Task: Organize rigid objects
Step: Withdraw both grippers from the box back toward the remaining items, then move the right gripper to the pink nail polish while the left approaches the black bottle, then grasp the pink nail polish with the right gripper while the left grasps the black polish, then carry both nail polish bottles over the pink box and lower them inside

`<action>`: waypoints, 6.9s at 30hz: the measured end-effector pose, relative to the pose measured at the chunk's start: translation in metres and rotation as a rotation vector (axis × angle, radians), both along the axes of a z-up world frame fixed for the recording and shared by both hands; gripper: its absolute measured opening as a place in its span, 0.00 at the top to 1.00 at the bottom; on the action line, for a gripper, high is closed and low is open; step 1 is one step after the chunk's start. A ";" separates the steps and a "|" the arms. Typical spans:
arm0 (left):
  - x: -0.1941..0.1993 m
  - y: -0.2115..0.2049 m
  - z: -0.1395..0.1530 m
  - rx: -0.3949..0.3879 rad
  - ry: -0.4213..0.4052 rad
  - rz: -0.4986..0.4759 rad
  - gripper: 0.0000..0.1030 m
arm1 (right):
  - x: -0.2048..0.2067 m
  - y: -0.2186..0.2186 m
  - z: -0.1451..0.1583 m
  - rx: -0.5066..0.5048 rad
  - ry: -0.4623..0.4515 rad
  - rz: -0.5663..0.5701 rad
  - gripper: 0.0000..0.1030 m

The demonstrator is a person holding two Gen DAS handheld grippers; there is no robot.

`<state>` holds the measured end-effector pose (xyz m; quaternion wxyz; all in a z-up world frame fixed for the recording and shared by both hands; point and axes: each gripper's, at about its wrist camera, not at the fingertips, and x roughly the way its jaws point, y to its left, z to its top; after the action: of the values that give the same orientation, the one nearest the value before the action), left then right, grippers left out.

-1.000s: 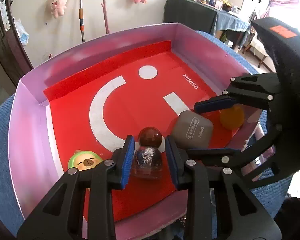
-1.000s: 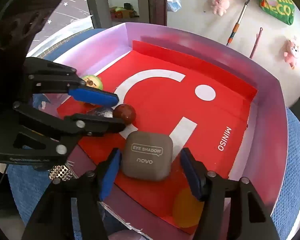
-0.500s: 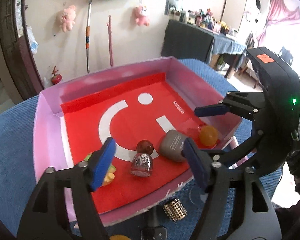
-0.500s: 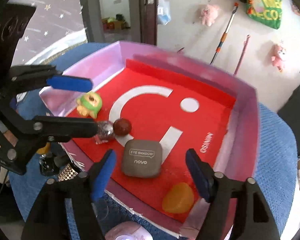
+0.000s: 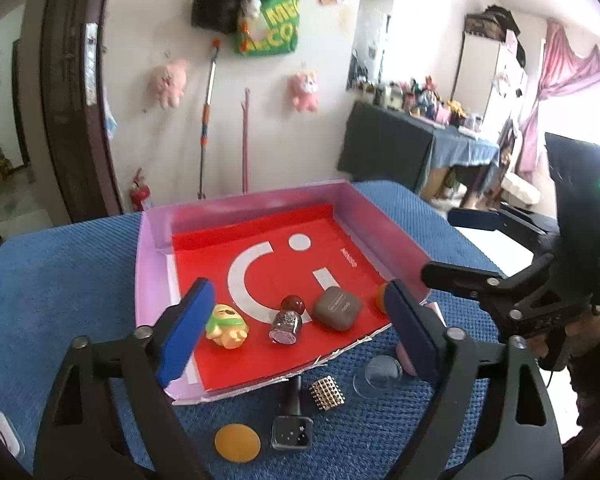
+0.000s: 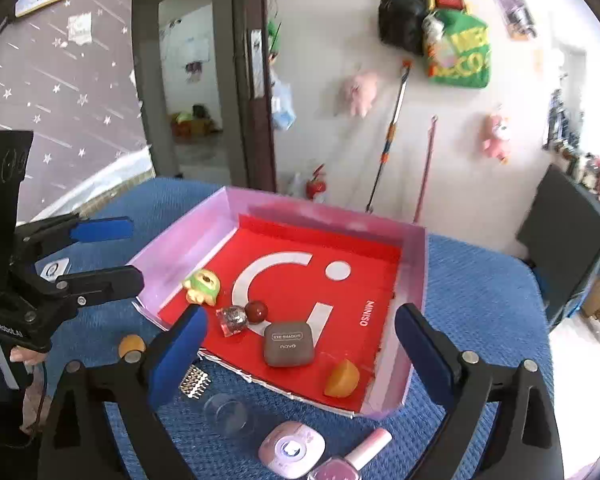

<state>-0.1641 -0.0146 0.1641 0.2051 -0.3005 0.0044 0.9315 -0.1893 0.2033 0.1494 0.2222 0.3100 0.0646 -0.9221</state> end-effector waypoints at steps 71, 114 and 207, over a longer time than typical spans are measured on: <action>0.081 -0.005 -0.108 -0.069 -0.026 0.220 0.10 | 0.117 0.008 -0.101 -0.041 0.056 -0.310 0.00; 0.022 0.016 -0.127 -0.296 -0.164 0.102 0.11 | 0.036 0.049 -0.124 0.108 -0.261 -0.475 0.09; 0.017 0.013 -0.023 -0.071 -0.057 -0.047 0.68 | 0.030 0.005 -0.030 -0.005 -0.081 -0.199 0.56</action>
<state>-0.1474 -0.0012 0.1412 0.2163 -0.3338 0.0385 0.9167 -0.1591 0.2080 0.1190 0.1326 0.3513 0.0221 -0.9266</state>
